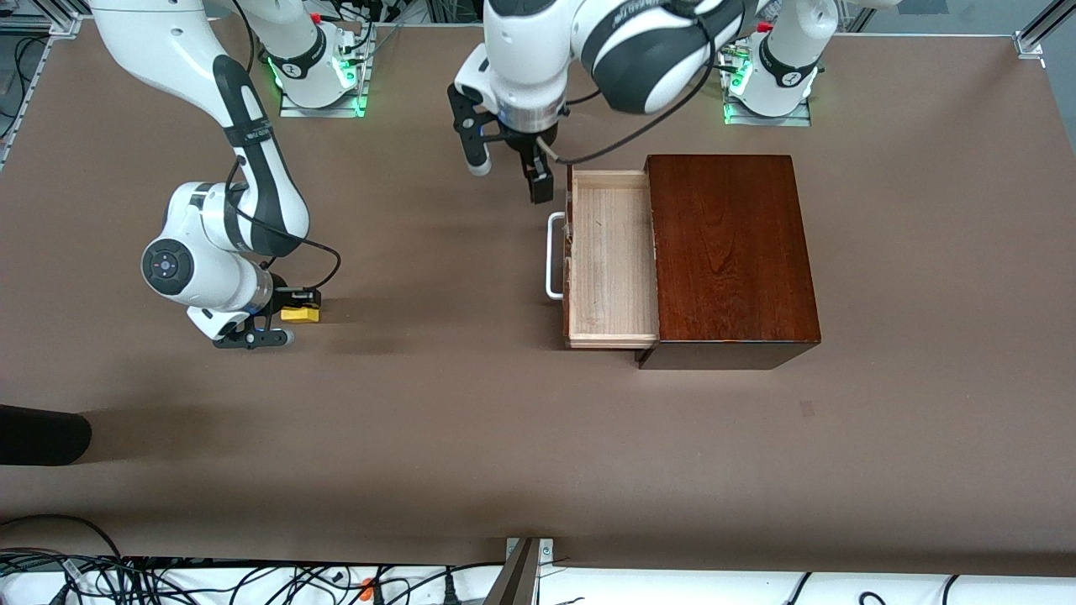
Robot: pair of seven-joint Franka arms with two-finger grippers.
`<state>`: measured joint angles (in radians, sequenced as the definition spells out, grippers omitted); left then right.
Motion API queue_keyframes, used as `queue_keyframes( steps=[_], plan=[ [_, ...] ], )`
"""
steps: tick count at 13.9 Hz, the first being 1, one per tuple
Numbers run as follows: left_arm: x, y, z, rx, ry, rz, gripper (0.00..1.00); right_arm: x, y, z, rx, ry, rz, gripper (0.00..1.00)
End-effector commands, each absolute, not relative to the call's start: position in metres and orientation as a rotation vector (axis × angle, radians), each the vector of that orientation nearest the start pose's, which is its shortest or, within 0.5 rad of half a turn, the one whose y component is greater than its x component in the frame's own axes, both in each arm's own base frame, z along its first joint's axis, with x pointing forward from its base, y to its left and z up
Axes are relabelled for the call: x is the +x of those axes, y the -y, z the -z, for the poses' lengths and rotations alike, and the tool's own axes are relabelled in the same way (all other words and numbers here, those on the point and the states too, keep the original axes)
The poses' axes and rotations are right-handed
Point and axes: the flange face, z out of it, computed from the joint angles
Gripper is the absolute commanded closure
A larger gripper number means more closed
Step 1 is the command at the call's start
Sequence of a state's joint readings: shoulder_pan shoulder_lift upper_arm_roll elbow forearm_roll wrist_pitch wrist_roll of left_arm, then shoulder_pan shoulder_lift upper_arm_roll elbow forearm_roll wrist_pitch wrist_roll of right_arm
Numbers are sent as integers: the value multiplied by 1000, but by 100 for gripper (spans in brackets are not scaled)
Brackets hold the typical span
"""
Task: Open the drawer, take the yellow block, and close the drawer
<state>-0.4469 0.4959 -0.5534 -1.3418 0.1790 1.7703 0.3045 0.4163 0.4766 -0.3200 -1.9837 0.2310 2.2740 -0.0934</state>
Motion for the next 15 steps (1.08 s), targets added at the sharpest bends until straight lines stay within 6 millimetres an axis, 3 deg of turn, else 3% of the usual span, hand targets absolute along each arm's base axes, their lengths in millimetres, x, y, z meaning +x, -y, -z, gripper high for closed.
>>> queue_keyframes(
  steps=[1, 2, 3, 5, 7, 10, 14, 15],
  plan=[
    [460, 540, -457, -2449, -2083, 0, 0, 587, -65, -206, -3116, 89, -186, 59],
    [465, 541, -447, -2380, -2137, 21, 0, 587, -66, -204, -3119, 92, -167, 52],
    [469, 541, -436, -2334, -2180, 9, 0, 586, -65, -202, -3120, 89, -172, 38],
    [474, 540, -414, -2234, -2239, -21, 0, 585, -67, -206, -3114, 64, -191, 0],
    [477, 539, -399, -2166, -2240, -39, 0, 584, -69, -217, -3094, 61, -242, 0],
    [480, 538, -376, -2135, -2234, -81, 0, 589, -72, -252, -3067, 65, -216, 0],
    [470, 539, -354, -2120, -2244, -145, 0, 604, -61, -330, -3029, 66, -169, 0],
    [469, 538, -346, -2115, -2243, -166, 0, 611, -53, -357, -3026, 64, -188, 0]
  ],
)
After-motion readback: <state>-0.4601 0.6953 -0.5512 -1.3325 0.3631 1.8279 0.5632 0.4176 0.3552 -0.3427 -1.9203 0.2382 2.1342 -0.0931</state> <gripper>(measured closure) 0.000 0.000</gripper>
